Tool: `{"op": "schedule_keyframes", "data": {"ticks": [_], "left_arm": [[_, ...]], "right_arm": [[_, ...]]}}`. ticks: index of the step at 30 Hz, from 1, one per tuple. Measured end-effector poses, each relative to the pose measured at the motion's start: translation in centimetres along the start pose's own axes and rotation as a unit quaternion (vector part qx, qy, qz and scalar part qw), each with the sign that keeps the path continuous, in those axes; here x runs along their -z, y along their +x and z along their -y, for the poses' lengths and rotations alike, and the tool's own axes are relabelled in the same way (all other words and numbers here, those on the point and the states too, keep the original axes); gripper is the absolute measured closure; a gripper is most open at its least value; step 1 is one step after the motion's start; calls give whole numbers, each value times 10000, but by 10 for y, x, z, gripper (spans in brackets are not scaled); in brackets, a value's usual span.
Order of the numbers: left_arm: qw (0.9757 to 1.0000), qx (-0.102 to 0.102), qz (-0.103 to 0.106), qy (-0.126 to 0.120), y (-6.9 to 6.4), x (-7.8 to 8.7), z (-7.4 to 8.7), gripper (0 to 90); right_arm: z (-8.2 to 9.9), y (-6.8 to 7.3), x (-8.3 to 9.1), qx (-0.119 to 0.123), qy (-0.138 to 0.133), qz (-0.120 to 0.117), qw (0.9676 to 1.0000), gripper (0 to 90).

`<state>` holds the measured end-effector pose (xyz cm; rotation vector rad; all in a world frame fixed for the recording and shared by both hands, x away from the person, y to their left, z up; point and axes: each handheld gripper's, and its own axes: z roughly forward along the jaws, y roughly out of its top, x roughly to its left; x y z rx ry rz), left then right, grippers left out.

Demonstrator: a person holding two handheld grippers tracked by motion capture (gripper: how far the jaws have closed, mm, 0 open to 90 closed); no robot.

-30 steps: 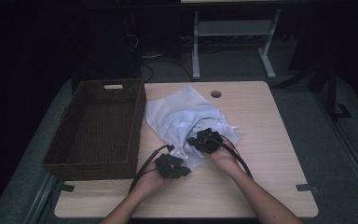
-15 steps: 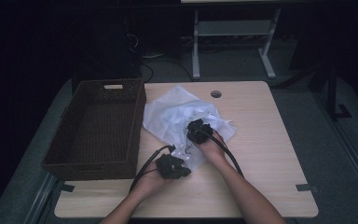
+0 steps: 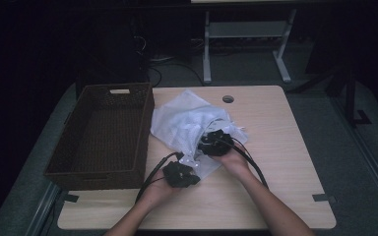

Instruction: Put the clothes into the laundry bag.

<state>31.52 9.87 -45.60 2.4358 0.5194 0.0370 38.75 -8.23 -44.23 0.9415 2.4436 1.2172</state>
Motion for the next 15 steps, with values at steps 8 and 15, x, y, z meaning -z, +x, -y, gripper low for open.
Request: {"op": "schedule_keyframes", "data": {"ticks": [8,15], "left_arm": [[10000,5,-37,-4,-1,0,0,882],[10000,35,-18,-22,0,0,0,882]], "right_arm": [[18,-19,56,89,-176,-200,9996,487],[36,-82,84,-379,-269,645,9968,506]]}}
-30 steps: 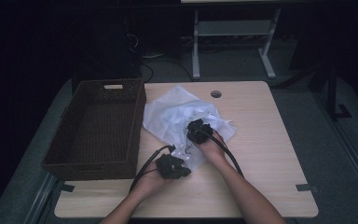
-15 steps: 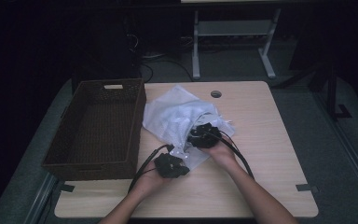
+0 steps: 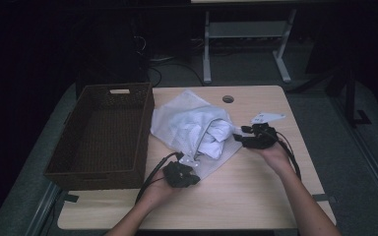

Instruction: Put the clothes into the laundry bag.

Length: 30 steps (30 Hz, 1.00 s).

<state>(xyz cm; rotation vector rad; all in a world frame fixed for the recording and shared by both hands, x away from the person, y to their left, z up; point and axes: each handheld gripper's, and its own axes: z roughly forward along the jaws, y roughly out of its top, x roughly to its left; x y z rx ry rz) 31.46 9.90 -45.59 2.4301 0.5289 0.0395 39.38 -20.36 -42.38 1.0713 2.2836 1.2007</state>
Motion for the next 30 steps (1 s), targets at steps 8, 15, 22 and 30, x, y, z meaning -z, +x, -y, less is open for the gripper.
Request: {"op": "schedule_keyframes", "data": {"ticks": [8,15,22,30], "left_arm": [[10000,-1,42,5,2,0,0,882],[10000,10,0,3,1,1,0,882],[9999,123,-75,-57,6,8,2,882],[9995,287,-127,0,13,11,5,882]], "right_arm": [[28,-41,-36,-546,233,99,9982,513],[33,-36,-46,-349,493,47,9982,871],[29,-22,-25,46,592,112,9982,876],[42,2,18,120,720,37,9973,876]]}}
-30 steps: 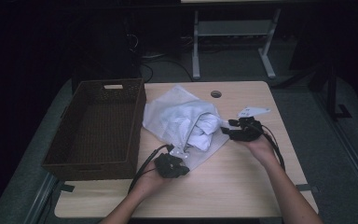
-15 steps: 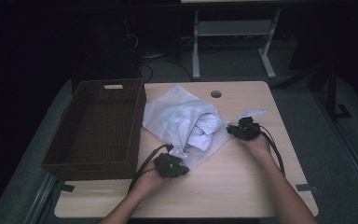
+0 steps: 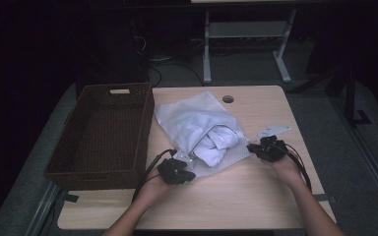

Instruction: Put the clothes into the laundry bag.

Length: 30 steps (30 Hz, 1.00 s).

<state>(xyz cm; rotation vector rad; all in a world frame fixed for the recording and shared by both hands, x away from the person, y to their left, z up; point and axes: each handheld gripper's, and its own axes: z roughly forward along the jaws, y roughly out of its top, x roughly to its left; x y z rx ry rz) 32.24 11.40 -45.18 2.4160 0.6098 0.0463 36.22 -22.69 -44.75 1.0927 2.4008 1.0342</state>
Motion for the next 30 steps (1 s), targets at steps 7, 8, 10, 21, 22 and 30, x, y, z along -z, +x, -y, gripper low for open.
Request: {"op": "schedule_keyframes", "data": {"ticks": [7,8,10,21,22,30], "left_arm": [[9999,96,-14,71,2,2,1,878],[9999,111,-1,48,2,2,2,877],[9999,125,-2,57,3,2,2,873],[9997,146,17,-176,-12,41,-8,551],[9997,93,17,-212,-15,45,-9,530],[9991,-267,134,-309,-34,31,-37,406]], "right_arm": [[20,26,31,107,-44,-135,9998,876],[23,32,34,157,-19,-143,9998,876],[29,42,40,219,16,-229,9995,876],[34,51,49,320,72,-350,9989,876],[34,52,50,296,47,-357,9989,876],[28,67,59,442,-120,-502,9977,876]]}}
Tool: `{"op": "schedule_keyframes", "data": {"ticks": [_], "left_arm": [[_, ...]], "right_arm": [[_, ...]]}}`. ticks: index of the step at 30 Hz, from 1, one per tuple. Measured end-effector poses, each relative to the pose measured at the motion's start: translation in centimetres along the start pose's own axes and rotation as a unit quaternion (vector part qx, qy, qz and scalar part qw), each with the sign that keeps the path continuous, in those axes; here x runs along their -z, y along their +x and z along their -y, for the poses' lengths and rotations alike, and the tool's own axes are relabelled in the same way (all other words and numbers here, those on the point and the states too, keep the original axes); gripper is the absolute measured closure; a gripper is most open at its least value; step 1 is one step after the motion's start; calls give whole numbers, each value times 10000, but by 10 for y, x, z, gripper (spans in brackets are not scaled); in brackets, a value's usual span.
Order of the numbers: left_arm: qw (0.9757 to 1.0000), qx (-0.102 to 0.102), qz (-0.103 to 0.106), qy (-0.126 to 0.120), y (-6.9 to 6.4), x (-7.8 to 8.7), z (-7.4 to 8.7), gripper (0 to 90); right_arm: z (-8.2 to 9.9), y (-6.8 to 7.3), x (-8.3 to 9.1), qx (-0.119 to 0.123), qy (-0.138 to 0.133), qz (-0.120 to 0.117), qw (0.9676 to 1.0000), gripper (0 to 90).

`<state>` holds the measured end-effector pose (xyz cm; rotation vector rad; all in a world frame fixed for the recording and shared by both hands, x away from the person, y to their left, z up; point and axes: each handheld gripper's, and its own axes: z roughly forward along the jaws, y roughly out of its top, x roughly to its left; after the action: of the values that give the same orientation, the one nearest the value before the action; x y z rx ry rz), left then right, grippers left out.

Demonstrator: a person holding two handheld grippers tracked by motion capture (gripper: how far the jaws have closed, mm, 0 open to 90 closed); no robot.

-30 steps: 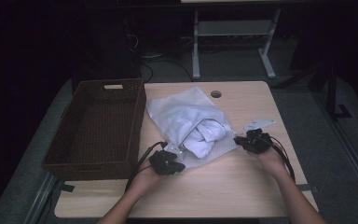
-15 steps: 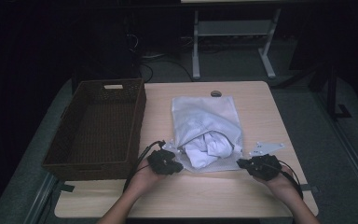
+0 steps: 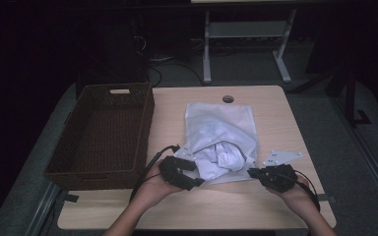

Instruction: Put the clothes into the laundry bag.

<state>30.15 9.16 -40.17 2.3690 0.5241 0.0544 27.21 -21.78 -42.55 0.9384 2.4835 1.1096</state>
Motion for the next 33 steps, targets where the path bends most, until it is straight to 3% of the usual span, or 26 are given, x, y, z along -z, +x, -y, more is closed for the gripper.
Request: {"op": "schedule_keyframes", "data": {"ticks": [4,7,13,15,17,23,24,26,27,30,33], "left_arm": [[9998,-196,-22,76,-2,-20,-15,385],[9997,-231,-52,72,-1,-34,-25,384],[9977,-378,-214,518,5,-64,-27,384],[9973,-387,-280,562,7,-69,-27,426],[9968,-401,-363,596,9,-72,-27,530],[9984,-157,-120,535,16,-73,-30,819],[9988,-99,-98,480,17,-73,-31,834],[9993,7,-56,369,19,-70,-31,844],[9995,40,-33,323,20,-68,-31,845],[9998,142,1,144,22,-64,-31,846],[9998,212,16,45,23,-62,-31,847]], "right_arm": [[0,0,-2,-14,23,-38,10000,876],[1,-1,-2,-25,34,-50,10000,876],[2,-3,-2,-25,48,-57,10000,876],[3,-4,-2,-14,43,-52,10000,876],[3,-5,-1,-26,55,-21,10000,876],[6,-10,-1,-61,153,46,9999,870],[6,-12,-1,-67,180,49,9998,841],[5,-12,2,-35,134,210,9997,692],[3,-11,6,30,78,277,9996,681],[-8,-4,22,75,-358,88,9993,749],[-14,10,13,93,-443,-212,9987,841]]}}
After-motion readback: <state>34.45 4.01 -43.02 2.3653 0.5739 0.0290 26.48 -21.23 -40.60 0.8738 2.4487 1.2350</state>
